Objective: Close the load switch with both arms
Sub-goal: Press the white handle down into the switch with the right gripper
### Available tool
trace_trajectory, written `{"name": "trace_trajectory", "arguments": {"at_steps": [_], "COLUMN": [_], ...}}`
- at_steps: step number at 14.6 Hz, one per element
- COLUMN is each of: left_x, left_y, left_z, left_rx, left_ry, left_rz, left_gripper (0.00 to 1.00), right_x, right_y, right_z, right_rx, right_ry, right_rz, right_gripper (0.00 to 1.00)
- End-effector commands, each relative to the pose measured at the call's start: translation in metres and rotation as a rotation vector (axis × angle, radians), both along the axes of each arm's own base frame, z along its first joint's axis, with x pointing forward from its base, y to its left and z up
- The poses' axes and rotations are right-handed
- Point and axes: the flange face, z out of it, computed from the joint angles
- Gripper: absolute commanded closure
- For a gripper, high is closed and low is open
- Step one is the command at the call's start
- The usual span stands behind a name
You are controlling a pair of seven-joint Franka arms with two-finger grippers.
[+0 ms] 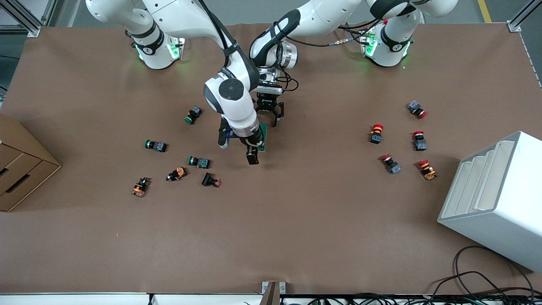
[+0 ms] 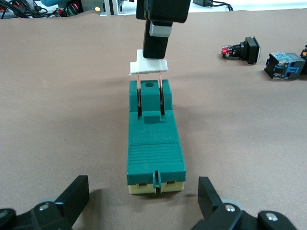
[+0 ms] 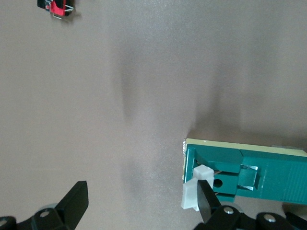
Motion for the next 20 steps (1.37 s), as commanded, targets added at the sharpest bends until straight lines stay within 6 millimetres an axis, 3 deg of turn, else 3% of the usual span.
{"name": "trace_trajectory", "arguments": {"at_steps": [1, 14, 16, 20], "left_x": [0.003, 0.004, 0.005, 0.004], "left_y": [0.006, 0.005, 0.005, 0.007], "left_z": [-0.006, -0.003, -0.002, -0.002], "left_rx": [-0.004, -0.010, -0.010, -0.007], "left_ry": [-0.007, -0.011, -0.012, -0.012], "left_rz": [0.002, 0.004, 0.004, 0.002], "left_gripper": [0.00, 0.00, 0.00, 0.00], "right_x": [0.007, 0.019, 0.025, 0.045], "right_y": [0.005, 0.008, 0.007, 0.007], "right_z": [-0.011, -0.047, -0.044, -0.018], "right_rx": [-0.005, -0.034, -0.031, -0.040], "right_ry": [-0.001, 0.001, -0.006, 0.007], "right_rz": [0.010, 0.019, 0.014, 0.012], "right_gripper": [0.00, 0.00, 0.00, 0.00]}}
